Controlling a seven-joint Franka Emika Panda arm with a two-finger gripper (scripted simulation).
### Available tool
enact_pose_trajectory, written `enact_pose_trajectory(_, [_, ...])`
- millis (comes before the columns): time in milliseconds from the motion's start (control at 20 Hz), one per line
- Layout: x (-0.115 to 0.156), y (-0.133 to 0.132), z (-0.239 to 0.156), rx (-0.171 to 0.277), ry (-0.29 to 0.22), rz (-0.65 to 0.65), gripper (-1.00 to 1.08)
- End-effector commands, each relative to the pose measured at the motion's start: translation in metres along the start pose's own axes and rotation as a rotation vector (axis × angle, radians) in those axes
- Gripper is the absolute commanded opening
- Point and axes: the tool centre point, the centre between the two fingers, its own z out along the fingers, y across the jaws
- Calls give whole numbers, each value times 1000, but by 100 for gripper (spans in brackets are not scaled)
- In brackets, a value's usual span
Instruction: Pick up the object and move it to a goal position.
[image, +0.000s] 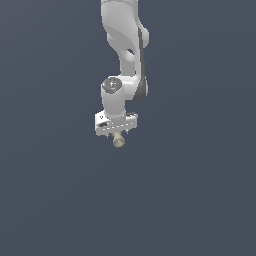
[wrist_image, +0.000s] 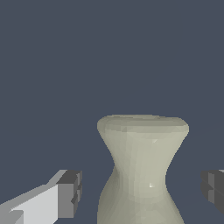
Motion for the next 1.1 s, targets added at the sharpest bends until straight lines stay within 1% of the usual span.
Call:
enact_pose_trajectory(0, [0,0,7,0,1,-1,100])
enact_pose_trajectory(150, [1,0,9,0,1,-1,100])
enact_pose_trajectory(200, [1,0,9,0,1,-1,-100])
enact_pose_trajectory(750, [1,1,9,-1,1,0,-100])
enact_pose_trajectory(1050, [10,-3,1,-15,26,12,-100])
